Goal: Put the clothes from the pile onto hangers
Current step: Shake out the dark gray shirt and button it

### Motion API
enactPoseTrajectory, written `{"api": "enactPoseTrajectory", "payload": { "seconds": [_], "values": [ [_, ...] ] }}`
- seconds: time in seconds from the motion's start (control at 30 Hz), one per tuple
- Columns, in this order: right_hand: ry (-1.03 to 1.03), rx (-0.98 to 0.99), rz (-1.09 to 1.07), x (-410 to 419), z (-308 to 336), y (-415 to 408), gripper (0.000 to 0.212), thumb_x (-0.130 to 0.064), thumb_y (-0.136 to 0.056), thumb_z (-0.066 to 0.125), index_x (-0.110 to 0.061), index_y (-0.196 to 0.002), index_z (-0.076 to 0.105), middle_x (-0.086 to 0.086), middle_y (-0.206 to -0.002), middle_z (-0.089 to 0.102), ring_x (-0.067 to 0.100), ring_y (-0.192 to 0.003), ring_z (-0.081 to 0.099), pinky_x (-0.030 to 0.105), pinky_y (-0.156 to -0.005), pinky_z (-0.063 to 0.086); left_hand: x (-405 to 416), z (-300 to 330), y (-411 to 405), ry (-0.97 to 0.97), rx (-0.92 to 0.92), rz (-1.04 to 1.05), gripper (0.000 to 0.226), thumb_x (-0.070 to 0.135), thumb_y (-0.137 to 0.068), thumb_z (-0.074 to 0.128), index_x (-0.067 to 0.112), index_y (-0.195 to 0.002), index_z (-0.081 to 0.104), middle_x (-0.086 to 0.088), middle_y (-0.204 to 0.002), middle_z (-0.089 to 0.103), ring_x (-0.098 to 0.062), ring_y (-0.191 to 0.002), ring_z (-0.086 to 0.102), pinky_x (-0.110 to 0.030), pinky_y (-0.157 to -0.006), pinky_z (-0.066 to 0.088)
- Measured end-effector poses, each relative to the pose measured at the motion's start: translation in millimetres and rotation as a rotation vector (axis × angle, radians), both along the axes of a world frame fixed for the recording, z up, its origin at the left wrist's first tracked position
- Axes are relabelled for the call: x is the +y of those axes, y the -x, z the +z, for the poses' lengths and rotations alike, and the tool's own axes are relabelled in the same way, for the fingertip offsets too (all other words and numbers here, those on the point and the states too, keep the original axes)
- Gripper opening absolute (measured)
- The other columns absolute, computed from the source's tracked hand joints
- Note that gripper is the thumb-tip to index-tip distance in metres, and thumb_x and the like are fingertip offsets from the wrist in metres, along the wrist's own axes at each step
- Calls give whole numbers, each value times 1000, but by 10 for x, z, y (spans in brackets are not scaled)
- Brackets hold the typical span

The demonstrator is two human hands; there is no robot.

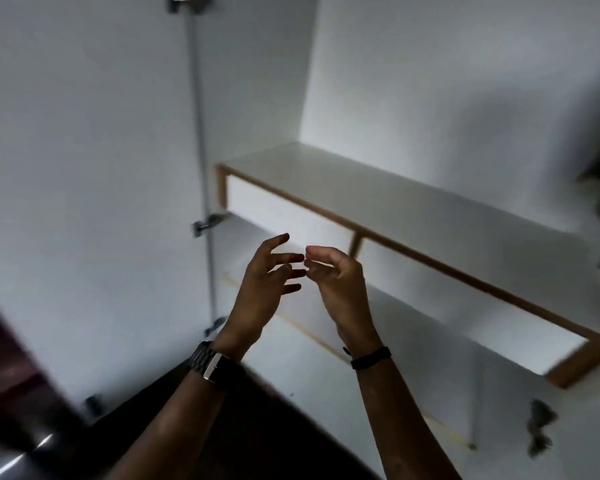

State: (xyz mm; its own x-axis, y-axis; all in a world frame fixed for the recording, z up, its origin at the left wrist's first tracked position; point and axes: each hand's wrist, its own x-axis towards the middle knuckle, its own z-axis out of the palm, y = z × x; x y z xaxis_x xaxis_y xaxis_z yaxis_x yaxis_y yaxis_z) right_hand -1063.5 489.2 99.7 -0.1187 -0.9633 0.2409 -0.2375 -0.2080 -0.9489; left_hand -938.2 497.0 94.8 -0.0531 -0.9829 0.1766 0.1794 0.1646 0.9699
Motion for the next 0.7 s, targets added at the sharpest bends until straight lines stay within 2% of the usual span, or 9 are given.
{"api": "enactPoseTrajectory", "payload": {
  "seconds": [0.13,0.27,0.4,0.5,0.63,0.7],
  "values": [
    [-119,29,292,216,-414,-1185,31,4,-87,54,-18,-103,68,-3,-103,71,12,-100,67,31,-86,55,533,-371,-1077,-170,0,313,41,-7,-95,41,18,-128,47,-12,-113,64,-25,-95,67,-33,-82,55],
    [-230,66,558,720,-794,-2459,30,3,-85,59,-21,-99,69,-4,-102,71,10,-98,67,35,-94,52,1292,-719,-2226,-284,-14,583,43,-8,-94,40,20,-126,48,-12,-114,63,-25,-95,67,-34,-79,56],
    [-296,111,760,1359,-1157,-3483,34,6,-84,60,-23,-101,67,-4,-98,71,10,-97,67,34,-94,52,2115,-997,-3136,-385,4,779,44,-11,-93,40,13,-129,45,-6,-104,64,-10,-79,67,-23,-66,55],
    [-310,169,918,1826,-1460,-4173,35,9,-84,58,-19,-103,65,0,-98,70,11,-98,66,32,-93,53,2743,-1237,-3712,-452,37,886,42,-9,-94,42,14,-129,44,-5,-104,64,-12,-83,67,-28,-74,55],
    [-331,270,1108,2433,-1761,-4929,32,11,-83,55,-8,-107,66,0,-96,67,10,-94,64,20,-88,51,3453,-1548,-4323,-562,85,1034,42,-8,-93,43,16,-128,46,-6,-105,64,-11,-80,67,-28,-75,53],
    [-345,312,1201,2726,-1898,-5244,33,12,-82,56,-7,-108,65,-1,-94,66,10,-93,64,23,-88,52,3786,-1685,-4533,-606,98,1096,43,-7,-93,43,17,-128,45,-6,-107,63,-14,-85,66,-30,-78,53]
  ]
}}
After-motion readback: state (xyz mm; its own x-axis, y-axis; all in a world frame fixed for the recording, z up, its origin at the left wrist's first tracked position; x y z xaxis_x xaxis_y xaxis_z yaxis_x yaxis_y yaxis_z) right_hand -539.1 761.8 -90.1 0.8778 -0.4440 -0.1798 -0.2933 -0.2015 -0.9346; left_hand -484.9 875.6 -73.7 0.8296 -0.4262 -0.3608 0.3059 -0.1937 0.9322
